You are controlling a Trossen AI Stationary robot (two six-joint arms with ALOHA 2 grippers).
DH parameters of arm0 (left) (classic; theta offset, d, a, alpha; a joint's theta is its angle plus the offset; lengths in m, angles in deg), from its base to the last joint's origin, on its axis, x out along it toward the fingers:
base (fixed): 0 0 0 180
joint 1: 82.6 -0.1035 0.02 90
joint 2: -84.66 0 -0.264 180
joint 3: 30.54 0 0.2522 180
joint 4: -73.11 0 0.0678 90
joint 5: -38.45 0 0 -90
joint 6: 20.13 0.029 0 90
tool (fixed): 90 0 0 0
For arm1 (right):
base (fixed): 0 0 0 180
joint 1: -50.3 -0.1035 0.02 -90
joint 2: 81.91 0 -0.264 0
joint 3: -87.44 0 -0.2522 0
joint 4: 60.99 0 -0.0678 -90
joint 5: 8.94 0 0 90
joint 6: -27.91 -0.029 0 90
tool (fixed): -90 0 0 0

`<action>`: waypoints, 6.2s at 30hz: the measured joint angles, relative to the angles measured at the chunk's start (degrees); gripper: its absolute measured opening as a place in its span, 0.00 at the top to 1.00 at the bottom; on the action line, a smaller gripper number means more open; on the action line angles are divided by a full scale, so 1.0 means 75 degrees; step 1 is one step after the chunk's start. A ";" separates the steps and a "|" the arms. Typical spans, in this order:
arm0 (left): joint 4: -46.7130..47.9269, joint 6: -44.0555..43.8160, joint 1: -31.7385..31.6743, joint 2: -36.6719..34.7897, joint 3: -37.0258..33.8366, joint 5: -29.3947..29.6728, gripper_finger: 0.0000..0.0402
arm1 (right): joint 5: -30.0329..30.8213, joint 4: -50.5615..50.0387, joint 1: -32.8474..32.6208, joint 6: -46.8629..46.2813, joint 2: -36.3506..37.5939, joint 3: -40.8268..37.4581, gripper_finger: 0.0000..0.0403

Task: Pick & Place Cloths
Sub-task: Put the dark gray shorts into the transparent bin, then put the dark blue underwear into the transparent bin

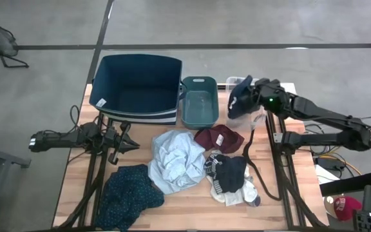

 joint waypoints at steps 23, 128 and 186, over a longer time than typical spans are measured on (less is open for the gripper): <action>0.0000 0.0002 0.0000 0.0002 0.0000 0.0000 0.90 | -0.0038 -0.0904 0.0000 -0.1172 -0.0939 -0.0198 0.52; 0.0020 0.0000 0.0000 0.0002 0.0000 0.0000 0.90 | 0.3256 -0.6465 -0.5349 -0.0778 -0.4847 0.7009 0.95; 0.0026 0.0000 0.0000 0.0002 -0.0003 -0.0001 0.90 | 0.2104 -0.6719 -0.1013 -0.0788 -0.4710 0.3207 0.94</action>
